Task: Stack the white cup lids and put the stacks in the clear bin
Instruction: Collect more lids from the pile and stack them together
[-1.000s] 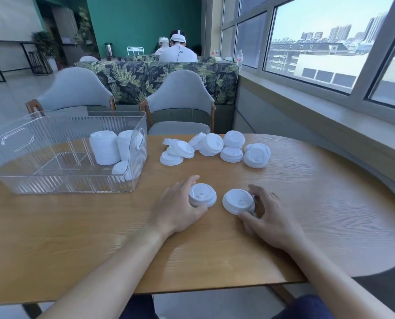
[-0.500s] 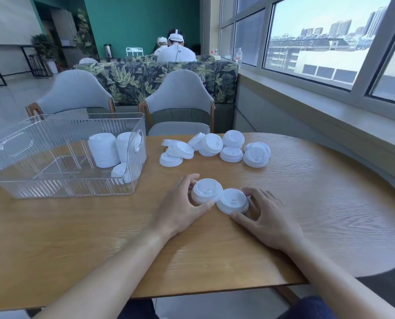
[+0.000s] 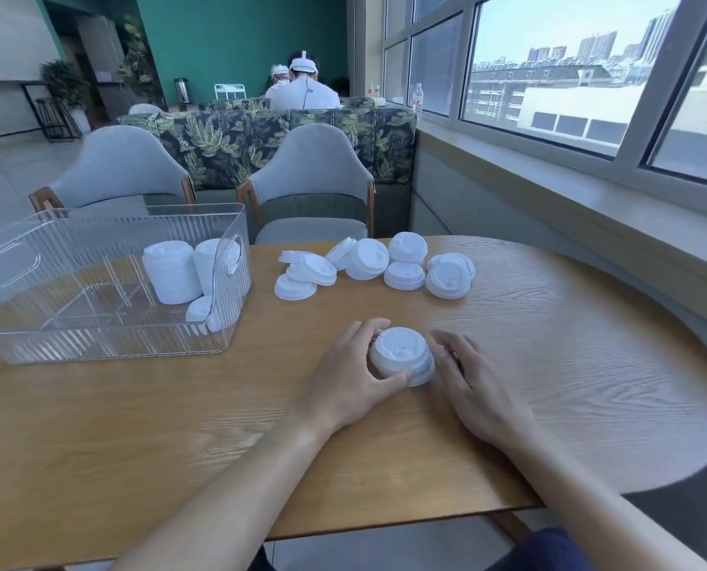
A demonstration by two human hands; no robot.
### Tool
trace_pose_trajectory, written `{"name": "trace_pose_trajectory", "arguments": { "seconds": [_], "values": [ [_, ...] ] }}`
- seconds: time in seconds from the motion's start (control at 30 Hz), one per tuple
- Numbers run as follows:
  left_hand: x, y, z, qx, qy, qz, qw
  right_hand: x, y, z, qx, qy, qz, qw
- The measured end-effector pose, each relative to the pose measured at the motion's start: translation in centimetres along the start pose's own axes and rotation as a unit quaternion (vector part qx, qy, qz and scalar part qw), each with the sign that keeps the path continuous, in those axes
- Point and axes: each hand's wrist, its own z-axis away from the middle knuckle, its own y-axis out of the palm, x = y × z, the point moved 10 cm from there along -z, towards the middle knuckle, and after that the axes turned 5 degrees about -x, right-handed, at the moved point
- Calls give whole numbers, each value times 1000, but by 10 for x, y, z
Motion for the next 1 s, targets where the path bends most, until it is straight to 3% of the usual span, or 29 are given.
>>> {"name": "trace_pose_trajectory", "arguments": {
  "seconds": [0.63, 1.0],
  "values": [
    [-7, 6, 0, 35, 14, -76, 996, 9, 2, 2, -8, -51, 57, 997],
    [-8, 2, -1, 35, 5, -105, 994, 4, 2, -1, -8, -34, 50, 998]
  ]
}}
